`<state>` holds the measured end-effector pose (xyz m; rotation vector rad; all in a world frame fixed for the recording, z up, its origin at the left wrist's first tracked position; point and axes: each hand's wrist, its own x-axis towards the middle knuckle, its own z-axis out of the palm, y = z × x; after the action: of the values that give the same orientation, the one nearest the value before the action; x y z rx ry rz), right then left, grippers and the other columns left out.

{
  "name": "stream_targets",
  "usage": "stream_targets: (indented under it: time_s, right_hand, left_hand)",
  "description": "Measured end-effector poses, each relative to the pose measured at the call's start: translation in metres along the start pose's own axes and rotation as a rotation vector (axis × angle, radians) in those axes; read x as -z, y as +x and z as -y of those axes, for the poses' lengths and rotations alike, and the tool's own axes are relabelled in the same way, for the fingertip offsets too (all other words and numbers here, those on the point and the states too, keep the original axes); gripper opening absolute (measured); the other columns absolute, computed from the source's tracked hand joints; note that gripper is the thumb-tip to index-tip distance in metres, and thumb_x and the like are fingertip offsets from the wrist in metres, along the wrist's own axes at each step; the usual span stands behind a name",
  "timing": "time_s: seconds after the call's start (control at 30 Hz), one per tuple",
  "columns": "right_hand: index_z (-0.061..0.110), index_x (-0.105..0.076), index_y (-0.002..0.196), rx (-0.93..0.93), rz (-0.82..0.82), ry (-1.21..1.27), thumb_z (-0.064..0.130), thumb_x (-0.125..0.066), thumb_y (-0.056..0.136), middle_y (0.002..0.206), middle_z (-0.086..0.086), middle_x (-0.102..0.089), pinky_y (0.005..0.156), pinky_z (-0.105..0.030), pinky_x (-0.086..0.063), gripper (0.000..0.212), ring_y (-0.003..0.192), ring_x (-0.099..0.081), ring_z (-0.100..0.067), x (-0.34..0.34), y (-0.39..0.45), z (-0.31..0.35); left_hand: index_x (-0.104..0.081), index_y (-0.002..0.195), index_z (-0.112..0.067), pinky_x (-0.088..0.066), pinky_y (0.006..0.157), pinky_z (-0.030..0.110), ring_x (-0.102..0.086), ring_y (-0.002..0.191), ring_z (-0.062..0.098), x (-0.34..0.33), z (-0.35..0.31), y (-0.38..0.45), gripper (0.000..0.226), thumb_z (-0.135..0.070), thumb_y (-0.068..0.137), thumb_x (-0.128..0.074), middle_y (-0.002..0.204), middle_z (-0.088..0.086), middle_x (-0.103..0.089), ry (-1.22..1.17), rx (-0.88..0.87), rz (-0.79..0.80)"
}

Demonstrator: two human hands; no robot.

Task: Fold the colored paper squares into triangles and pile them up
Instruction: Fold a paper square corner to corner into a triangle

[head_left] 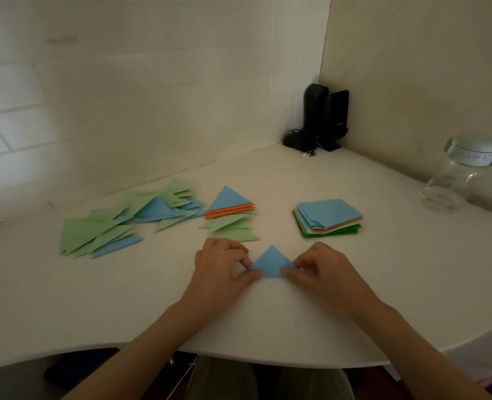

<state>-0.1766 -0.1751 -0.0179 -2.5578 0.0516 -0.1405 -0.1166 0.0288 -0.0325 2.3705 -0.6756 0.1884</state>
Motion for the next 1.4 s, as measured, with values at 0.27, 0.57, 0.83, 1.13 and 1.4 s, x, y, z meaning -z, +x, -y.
stream_targets:
  time_s: [0.27, 0.57, 0.83, 1.13, 1.4]
  right_hand:
    - [0.032, -0.052, 0.070, -0.086, -0.141, -0.172, 0.069, -0.053, 0.075, 0.081, 0.008, -0.049, 0.073, -0.032, -0.040, 0.037, 0.081, -0.048, -0.012, -0.018, 0.001, 0.007]
    - [0.032, -0.052, 0.084, -0.116, -0.059, 0.076, 0.045, -0.072, 0.072, 0.079, 0.011, -0.053, 0.075, -0.032, -0.044, 0.026, 0.076, -0.050, -0.008, -0.008, 0.004, 0.000]
    - [0.031, -0.059, 0.087, -0.107, 0.021, 0.207, 0.022, -0.075, 0.074, 0.078, 0.012, -0.059, 0.062, -0.005, -0.037, 0.022, 0.063, -0.047, 0.005, 0.002, 0.003, -0.012]
    - [0.033, -0.056, 0.084, -0.174, -0.050, 0.086, 0.038, -0.074, 0.074, 0.081, 0.012, -0.053, 0.074, -0.022, -0.042, 0.021, 0.075, -0.050, -0.005, -0.009, 0.003, 0.003]
    - [0.027, -0.060, 0.082, -0.185, -0.005, 0.247, 0.019, -0.076, 0.072, 0.079, 0.009, -0.060, 0.056, -0.006, -0.037, 0.020, 0.060, -0.047, -0.001, 0.000, 0.005, -0.003]
  left_hand:
    - [-0.056, 0.075, -0.028, -0.022, 0.078, 0.028, -0.033, 0.099, 0.013, -0.019, -0.008, 0.003, 0.038, -0.067, 0.075, -0.056, 0.097, -0.010, -0.041, 0.283, 0.067, -0.077]
    - [-0.053, 0.074, -0.034, -0.022, 0.082, 0.029, -0.030, 0.102, 0.008, -0.009, -0.005, 0.007, 0.032, -0.066, 0.075, -0.059, 0.101, -0.014, -0.041, 0.237, 0.137, 0.009]
    - [-0.056, 0.079, -0.036, -0.022, 0.086, 0.030, -0.033, 0.106, 0.009, 0.009, 0.004, 0.001, 0.021, -0.055, 0.076, -0.065, 0.104, -0.018, -0.044, 0.151, 0.193, 0.035]
    - [-0.060, 0.080, -0.038, -0.019, 0.085, 0.028, -0.029, 0.101, 0.007, 0.012, -0.001, 0.003, 0.016, -0.049, 0.076, -0.070, 0.102, -0.017, -0.044, 0.113, 0.231, 0.061]
    - [-0.054, 0.118, -0.022, -0.036, 0.084, 0.024, -0.043, 0.107, 0.017, -0.008, -0.025, 0.005, 0.039, -0.046, 0.087, -0.059, 0.113, -0.003, -0.049, 0.138, 0.090, 0.038]
